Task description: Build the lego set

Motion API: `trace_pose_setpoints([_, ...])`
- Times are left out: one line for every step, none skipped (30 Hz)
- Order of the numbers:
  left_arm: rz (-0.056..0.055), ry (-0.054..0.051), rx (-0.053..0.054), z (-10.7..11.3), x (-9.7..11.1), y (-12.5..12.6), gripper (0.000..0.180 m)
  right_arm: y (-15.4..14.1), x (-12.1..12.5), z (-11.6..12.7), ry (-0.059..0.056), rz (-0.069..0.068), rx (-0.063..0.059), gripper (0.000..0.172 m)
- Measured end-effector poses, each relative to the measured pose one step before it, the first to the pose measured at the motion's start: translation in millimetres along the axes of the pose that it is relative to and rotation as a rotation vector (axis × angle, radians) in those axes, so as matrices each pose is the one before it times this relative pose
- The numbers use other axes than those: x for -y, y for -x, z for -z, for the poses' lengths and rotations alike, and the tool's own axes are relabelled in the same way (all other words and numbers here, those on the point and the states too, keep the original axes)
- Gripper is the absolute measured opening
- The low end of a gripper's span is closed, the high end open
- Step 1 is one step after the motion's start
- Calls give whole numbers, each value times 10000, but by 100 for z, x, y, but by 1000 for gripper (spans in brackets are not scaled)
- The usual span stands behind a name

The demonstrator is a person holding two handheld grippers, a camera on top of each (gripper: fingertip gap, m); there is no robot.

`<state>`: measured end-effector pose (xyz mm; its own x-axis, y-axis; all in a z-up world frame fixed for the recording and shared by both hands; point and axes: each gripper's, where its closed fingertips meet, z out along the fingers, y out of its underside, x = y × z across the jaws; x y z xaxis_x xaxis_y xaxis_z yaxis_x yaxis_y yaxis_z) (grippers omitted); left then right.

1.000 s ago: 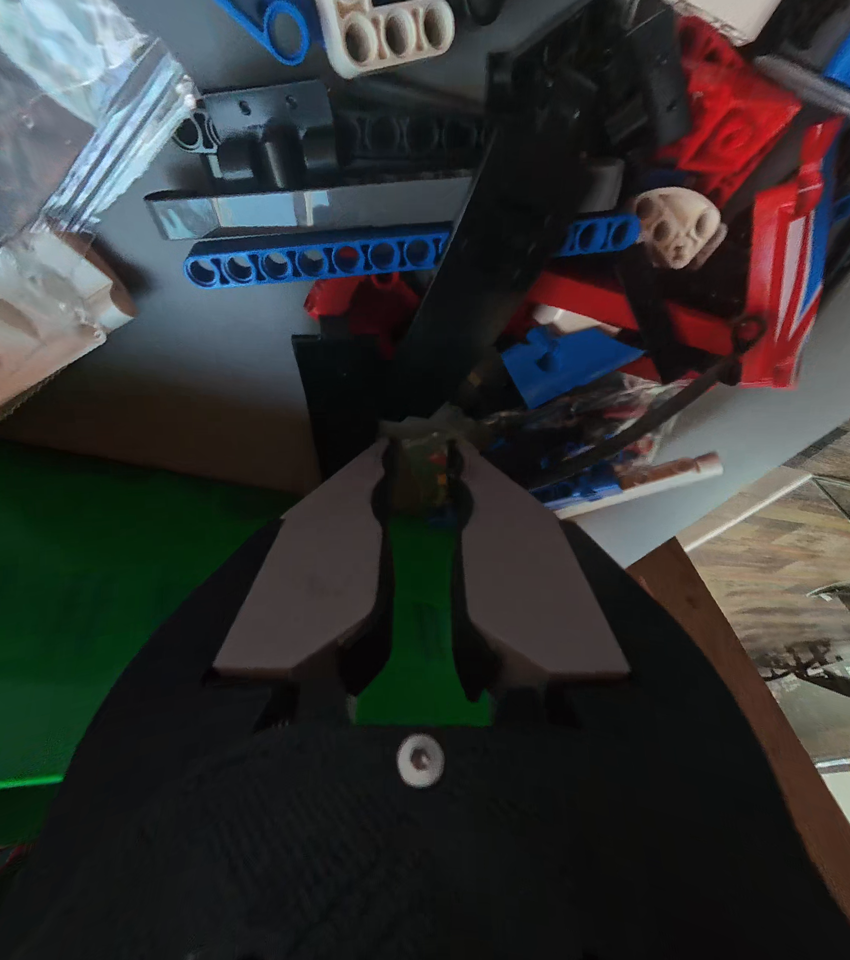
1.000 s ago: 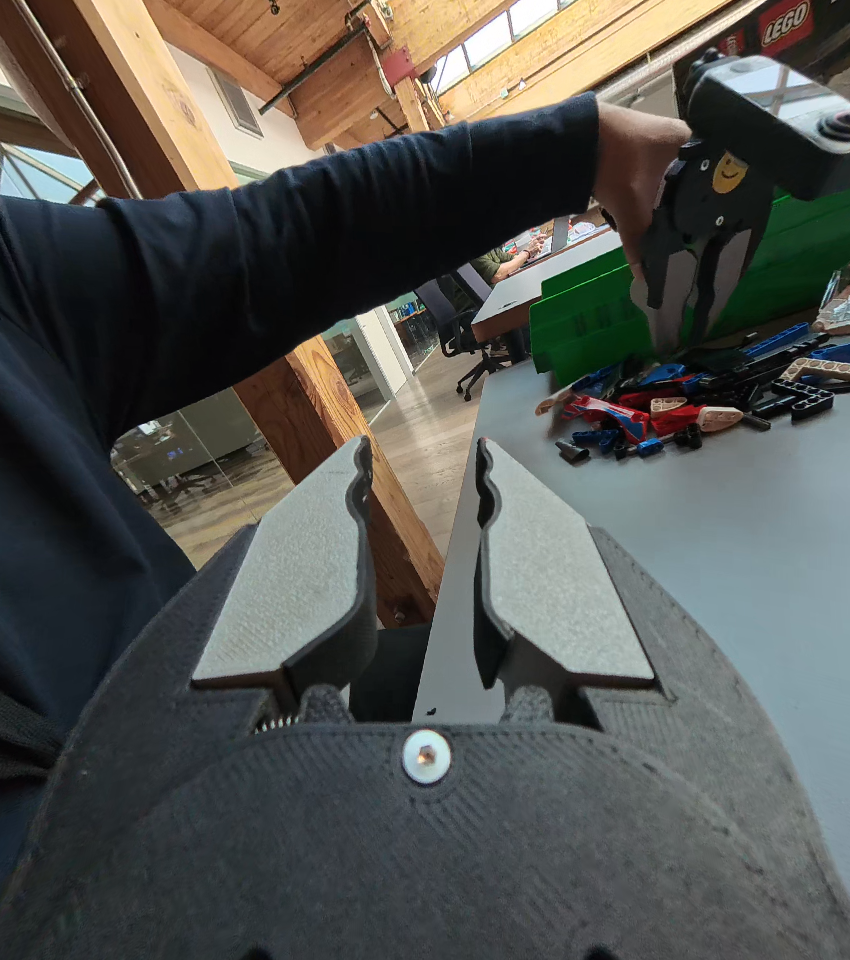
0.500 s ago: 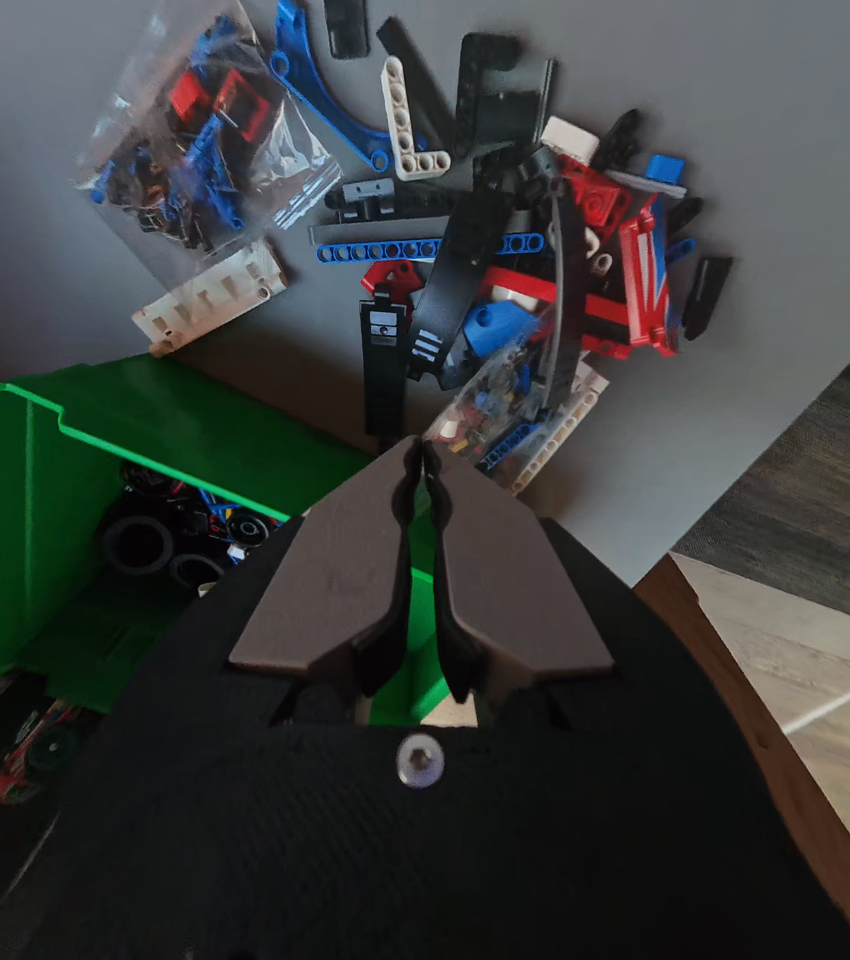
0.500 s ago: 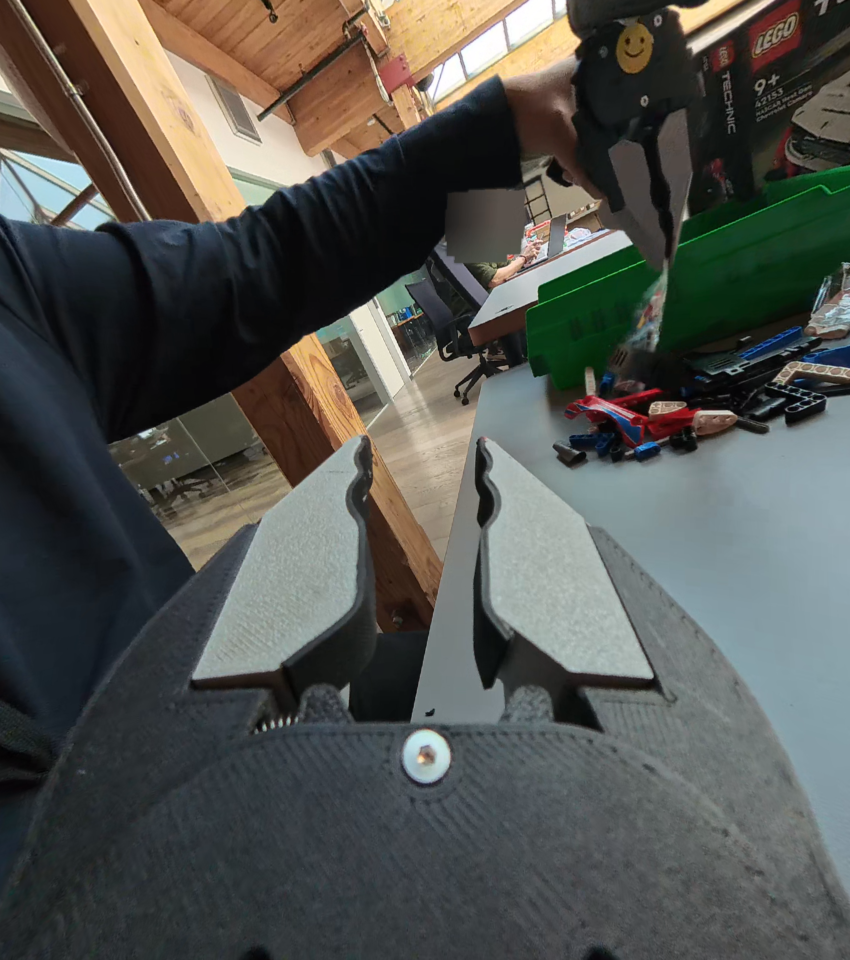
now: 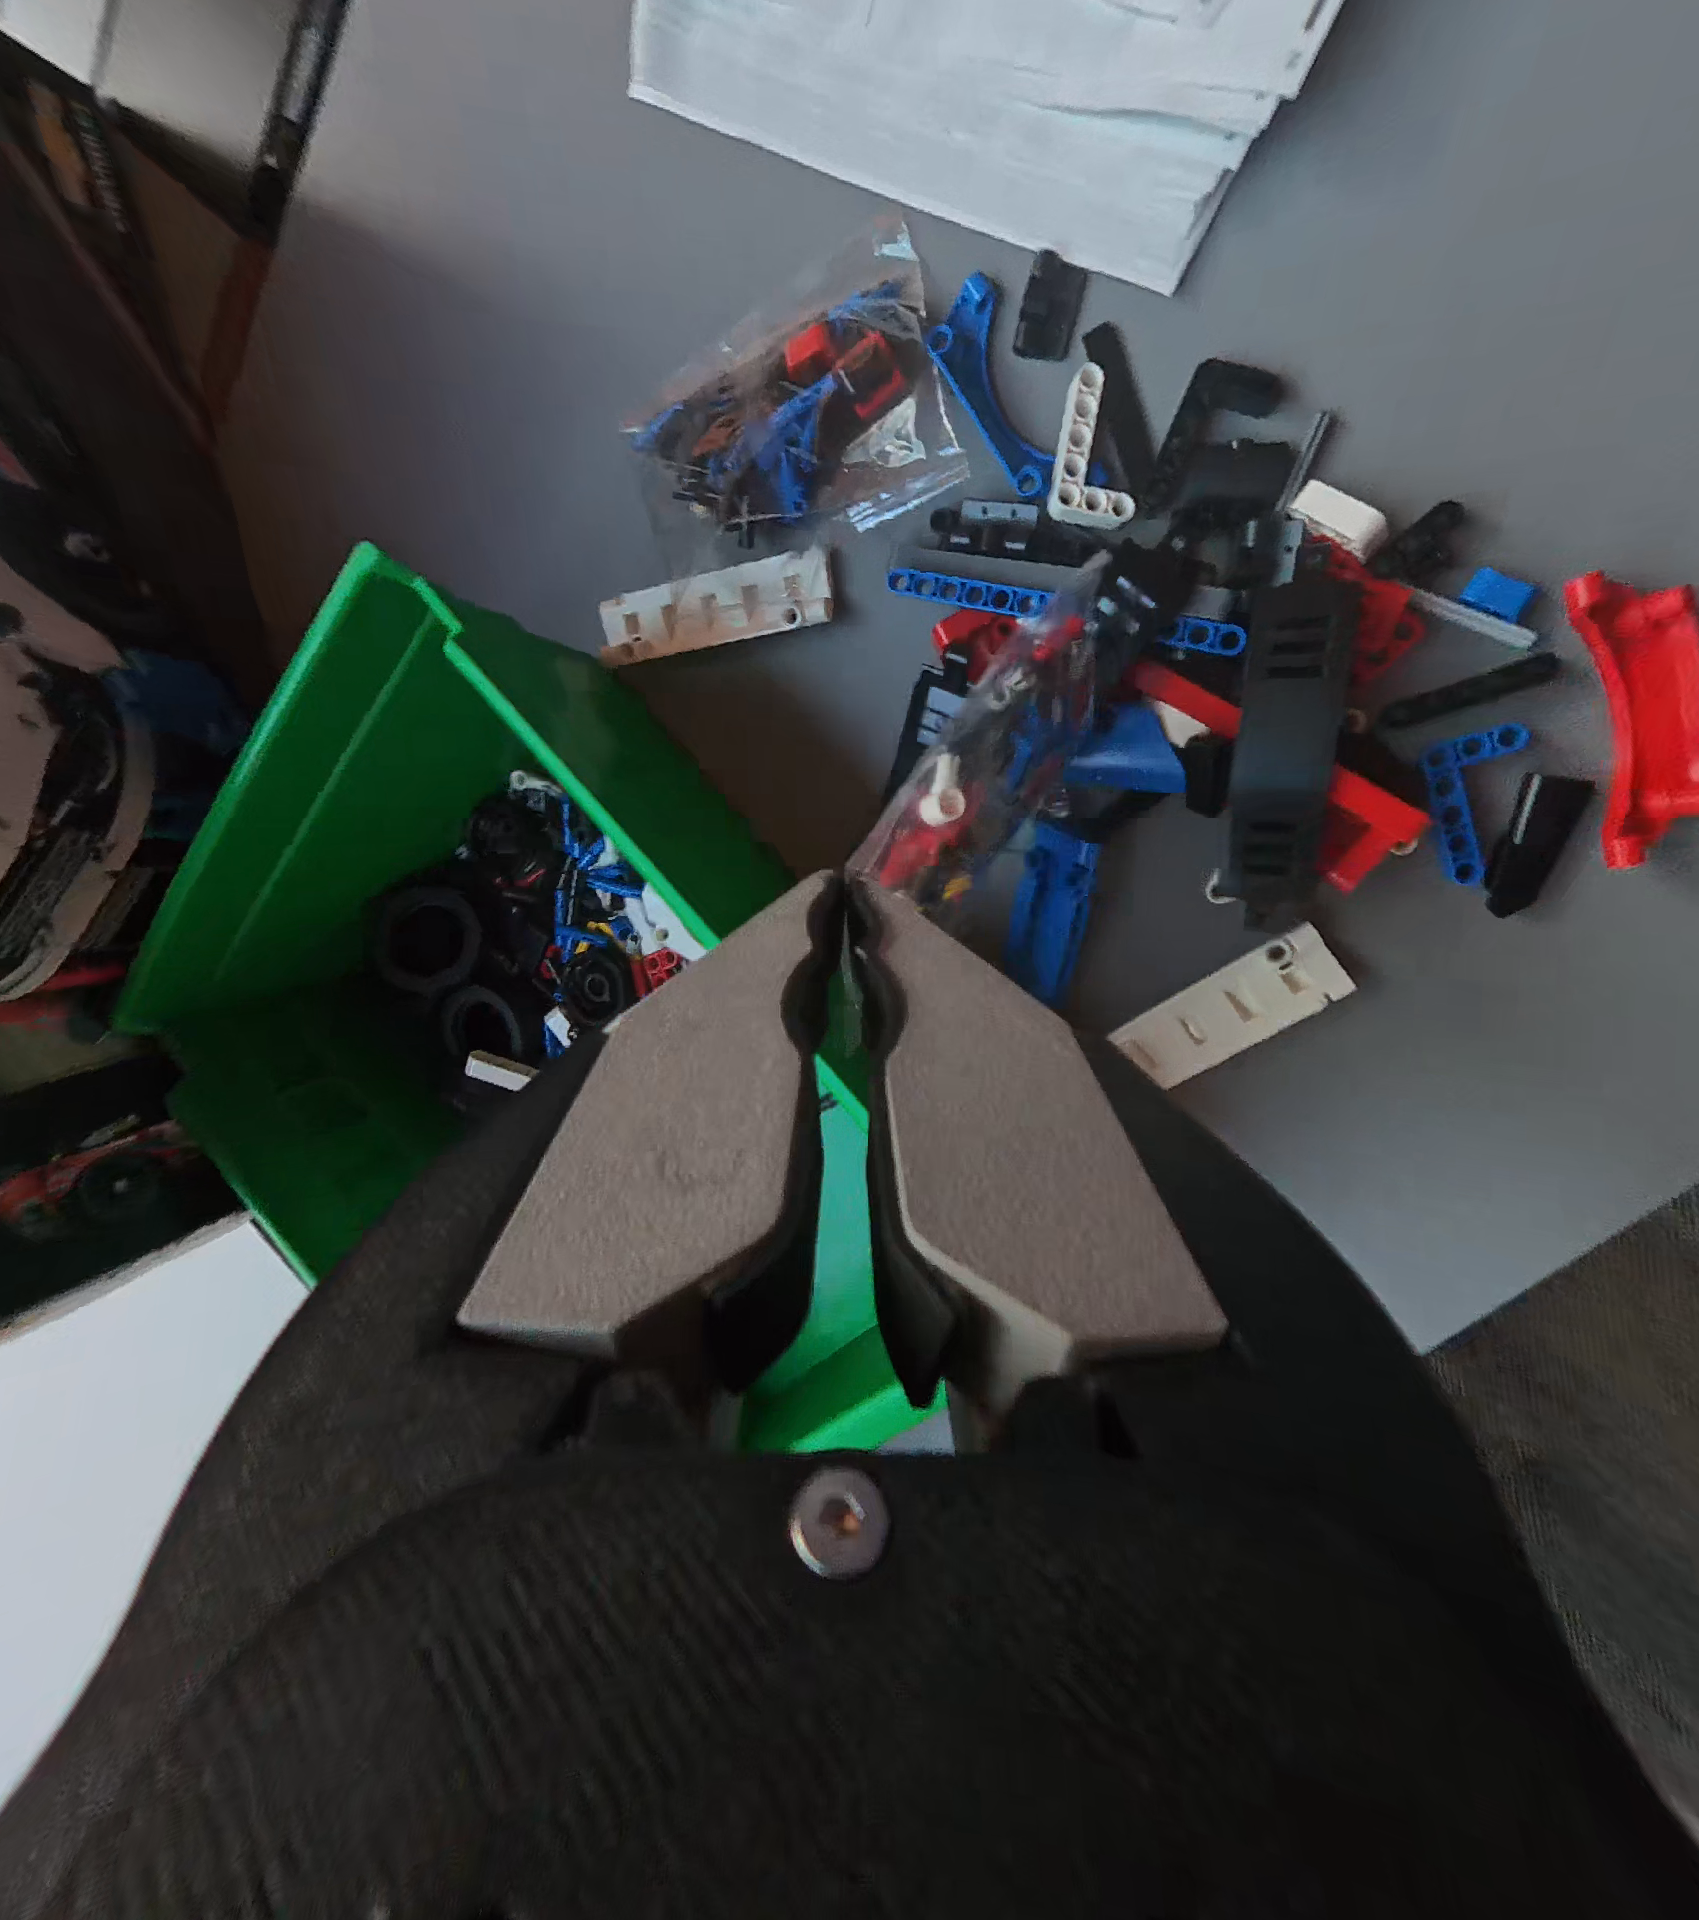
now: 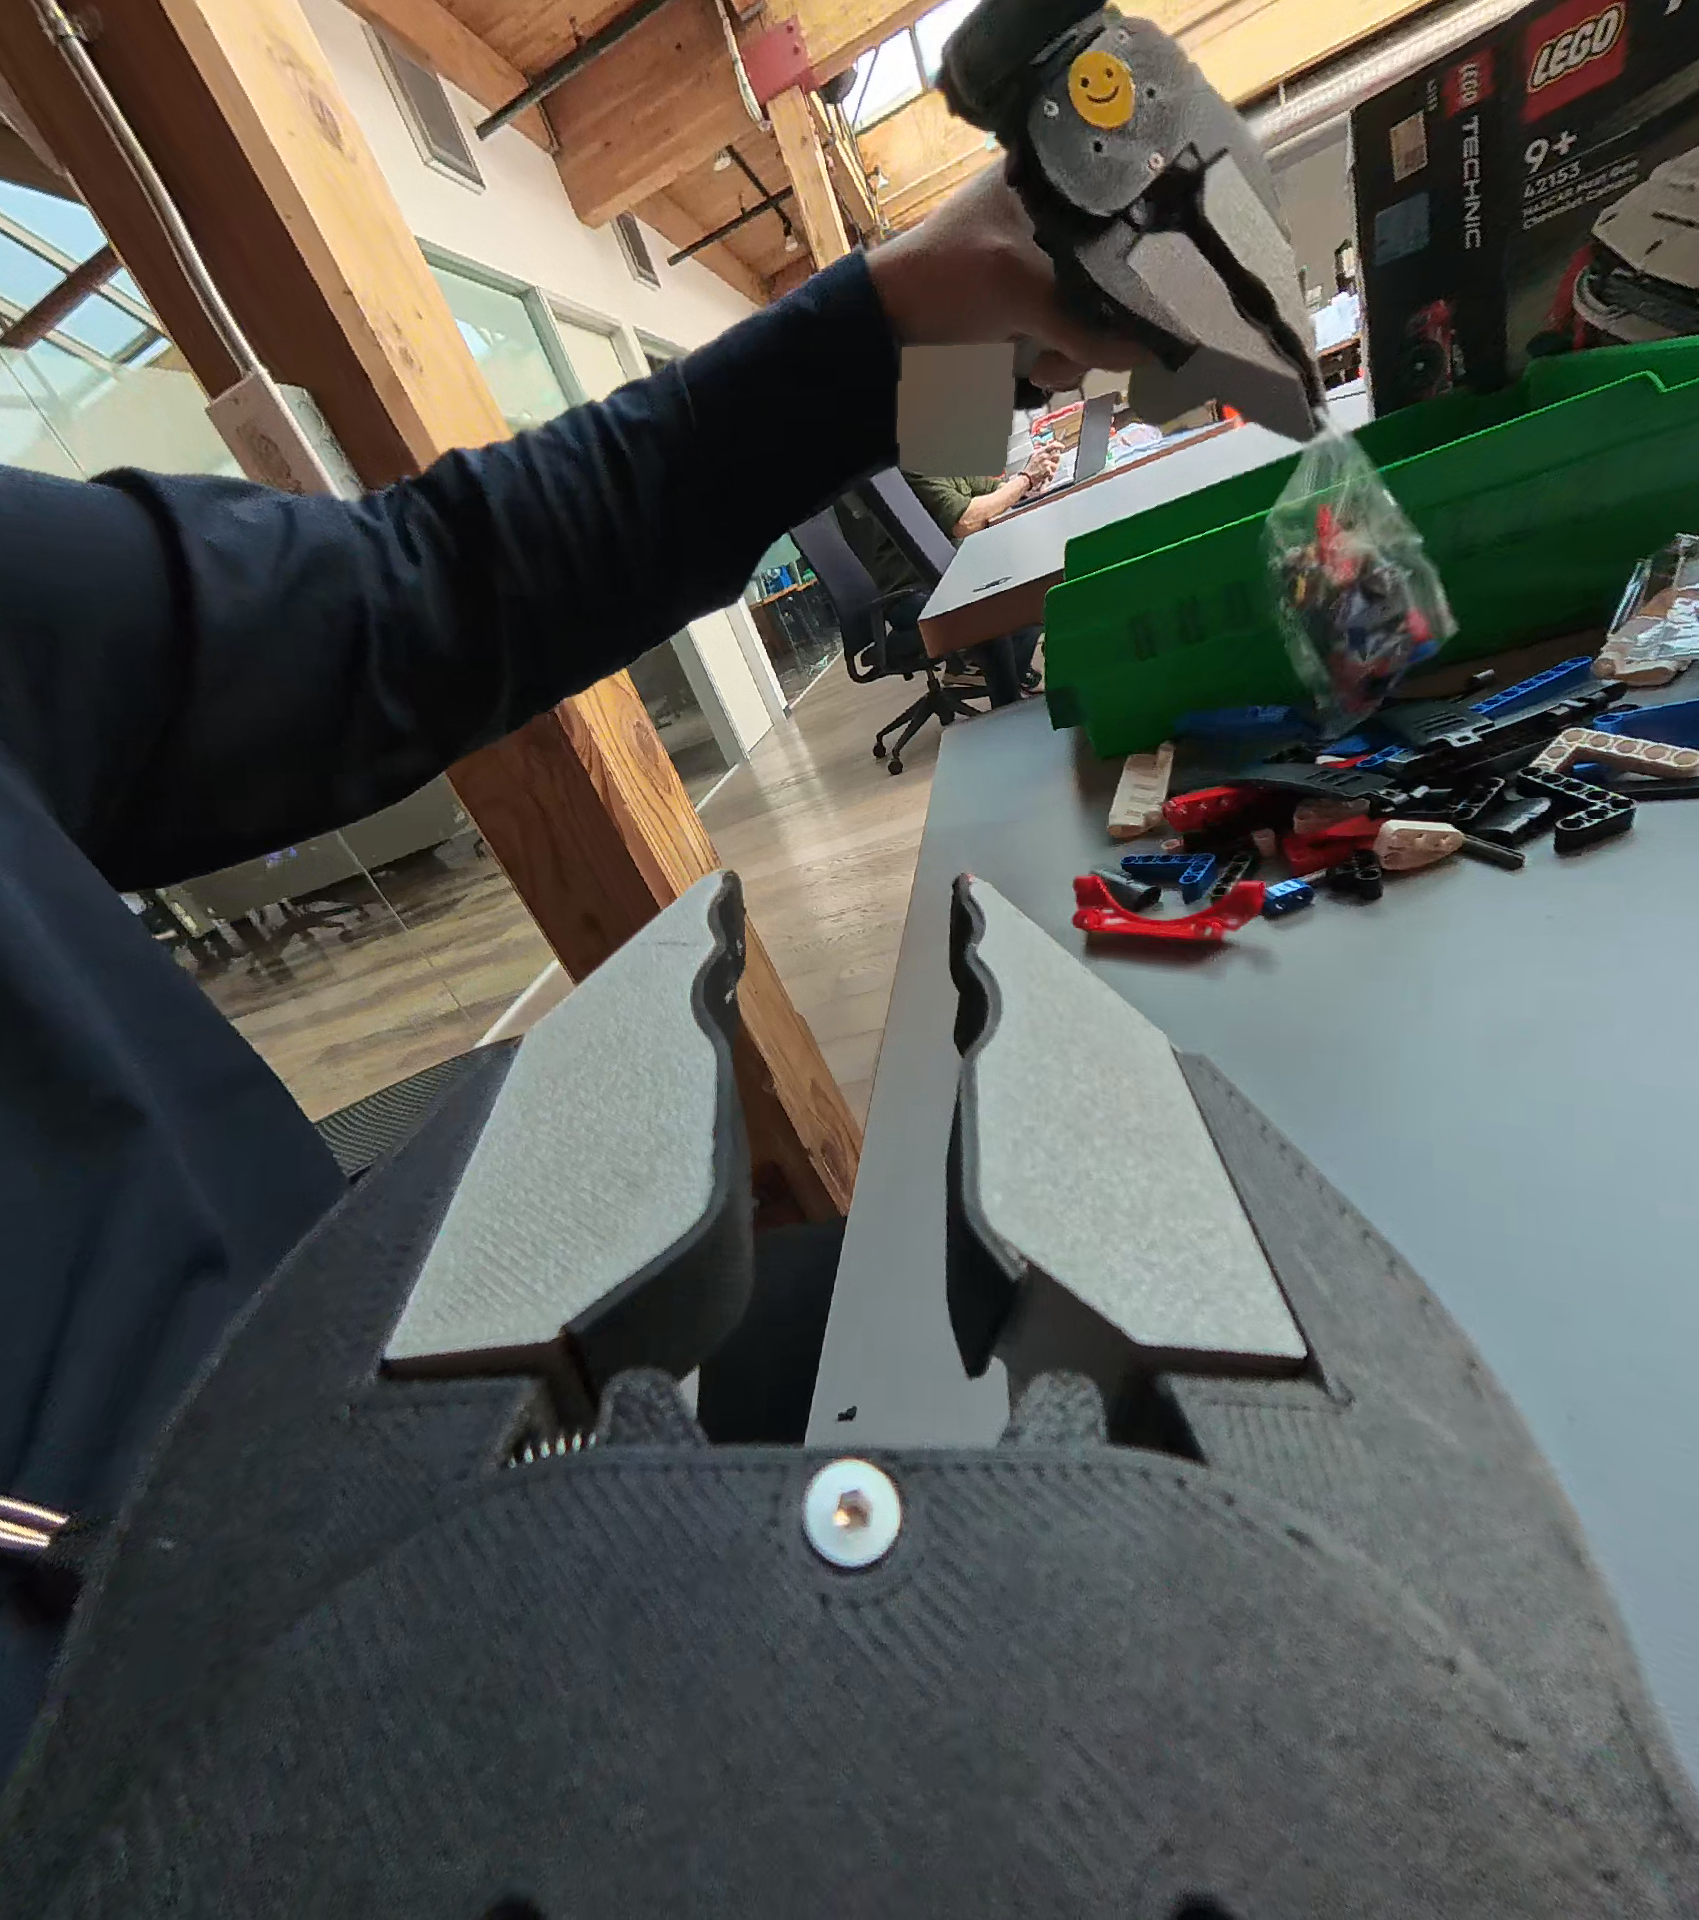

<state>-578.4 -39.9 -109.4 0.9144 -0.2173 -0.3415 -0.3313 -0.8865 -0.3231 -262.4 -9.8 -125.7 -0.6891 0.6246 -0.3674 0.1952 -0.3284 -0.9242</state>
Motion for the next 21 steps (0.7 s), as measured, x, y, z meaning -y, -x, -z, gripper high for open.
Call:
trace_pose_setpoints([235, -239, 246, 572, 105, 59, 0, -15, -20, -18, 18, 16, -26, 37])
trace_pose_setpoints([214, -267, 198, 537, 168, -61, 0, -37, -15, -1, 9, 5, -28, 37])
trace_pose_setpoints([241, -248, 392, 506, 141, 169, 0, -61, -8, -14, 10, -14, -36, 38])
trace_pose_setpoints([268, -138, 455, 548, -35, 219, 0, -144, -34, -39, 31, -48, -59, 38])
trace_pose_setpoints([252, -138, 360, 666, -93, -13, 0, -200, -59, -74, 64, -64, -81, 39])
trace_pose_setpoints([239, -238, 415, 818, -46, -36, 0, -324, -180, -185, 157, -62, -168, 39])
trace_pose_setpoints([232, -253, 408, 929, -118, -56, 0, -425, -437, -381, 361, -13, -260, 38])
trace_pose_setpoints([219, -225, 272, 936, -187, -202, 0, -399, -649, -649, 567, 164, -298, 37])
trace_pose_setpoints([246, -323, 133, 828, -59, -354, 0, -563, -734, -918, 706, 335, -443, 38])
trace_pose_setpoints([323, -414, -27, 669, 107, -525, 0, -625, -730, -1183, 815, 408, -511, 42])
trace_pose_setpoints([418, -314, -163, 455, 62, -643, 0, -628, -777, -1390, 953, 359, -478, 47])
trace_pose_setpoints([444, -129, -228, 256, -161, -655, 0, -641, -761, -1517, 1046, 314, -427, 49])
trace_pose_setpoints([423, -86, -186, 169, -199, -544, 0, -747, -493, -1569, 917, 374, -464, 53])
trace_pose_setpoints([348, -185, -60, 160, -82, -380, 0, -672, -33, -1525, 601, 445, -459, 57])
trace_pose_setpoints([219, -221, -35, 186, -72, -338, 0, -455, 208, -1399, 392, 420, -362, 60])
trace_pose_setpoints([194, -168, 76, 207, -167, -158, 0, -488, 135, -1299, 405, 336, -363, 61])
trace_pose_setpoints([200, -125, 133, 225, -236, -37, 0, -636, -50, -1201, 460, 265, -436, 61])
trace_pose_setpoints([172, -181, 3, 224, -150, -229, 0, -379, 78, -1016, 325, 143, -253, 62])
trace_pose_setpoints([152, -349, -97, 186, 115, -364, 0, 77, 790, -665, -190, -64, 106, 55])
trace_pose_setpoints([42, -523, -147, -11, 283, -324, 0, -267, 424, -556, 7, -98, -78, 54])
trace_pose_setpoints([35, -366, -2, -273, -133, 180, 0, -672, 326, -371, 56, -161, -370, 55])
